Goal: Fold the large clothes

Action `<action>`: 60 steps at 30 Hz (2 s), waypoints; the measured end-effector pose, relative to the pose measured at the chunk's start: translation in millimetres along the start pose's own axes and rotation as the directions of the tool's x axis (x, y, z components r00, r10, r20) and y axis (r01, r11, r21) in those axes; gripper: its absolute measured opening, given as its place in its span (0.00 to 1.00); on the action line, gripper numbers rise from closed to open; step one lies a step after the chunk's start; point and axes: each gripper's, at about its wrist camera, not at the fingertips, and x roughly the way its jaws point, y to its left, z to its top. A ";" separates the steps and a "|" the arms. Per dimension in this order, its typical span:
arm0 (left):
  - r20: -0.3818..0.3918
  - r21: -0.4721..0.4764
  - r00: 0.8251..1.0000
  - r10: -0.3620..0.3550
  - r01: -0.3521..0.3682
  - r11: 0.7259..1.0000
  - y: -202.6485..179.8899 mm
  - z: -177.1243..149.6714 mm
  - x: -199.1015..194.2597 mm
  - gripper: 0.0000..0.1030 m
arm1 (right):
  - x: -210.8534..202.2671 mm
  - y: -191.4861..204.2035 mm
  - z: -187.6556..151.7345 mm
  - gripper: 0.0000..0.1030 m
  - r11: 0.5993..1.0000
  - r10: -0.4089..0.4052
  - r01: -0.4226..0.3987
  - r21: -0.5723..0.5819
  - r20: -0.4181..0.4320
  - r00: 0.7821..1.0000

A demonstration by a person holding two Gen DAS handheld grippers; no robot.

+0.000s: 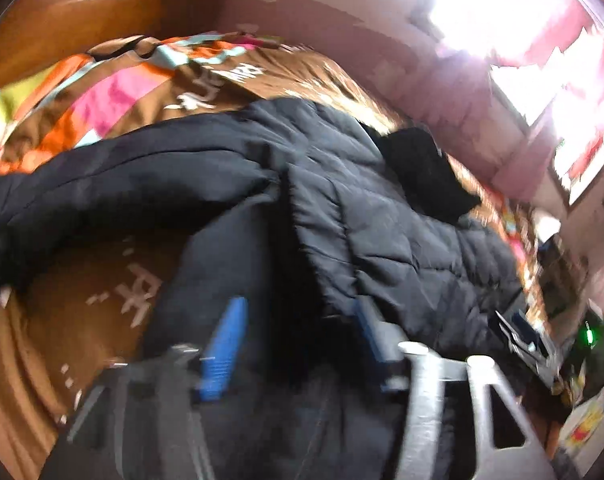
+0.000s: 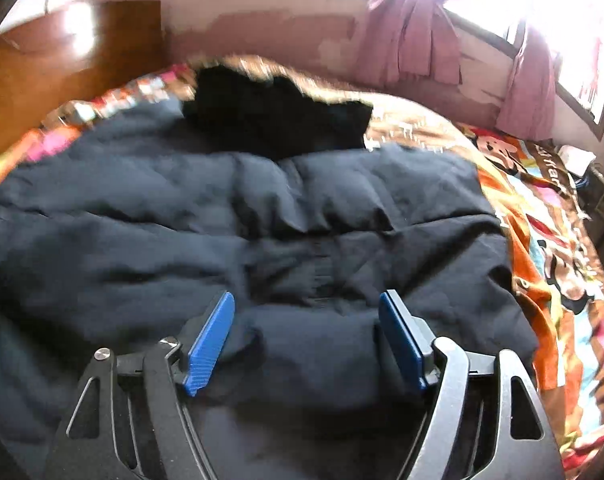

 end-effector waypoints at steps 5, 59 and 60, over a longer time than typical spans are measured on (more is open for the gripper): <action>0.056 -0.143 0.998 0.002 0.006 0.990 53.8 -5.2 -41.4 0.83 | -47.0 30.9 1.2 0.89 0.991 0.110 -0.106 -0.079 0.049 0.993; 0.147 -0.587 0.761 0.632 -0.448 0.675 249.5 8.7 -85.8 0.59 | 62.1 205.2 58.1 0.98 0.997 0.050 -0.046 0.055 -0.078 0.996; 0.136 -0.586 0.755 0.641 -0.461 0.667 251.5 8.5 -82.7 0.58 | 63.3 205.2 56.2 0.98 0.997 0.054 -0.050 0.058 -0.073 0.996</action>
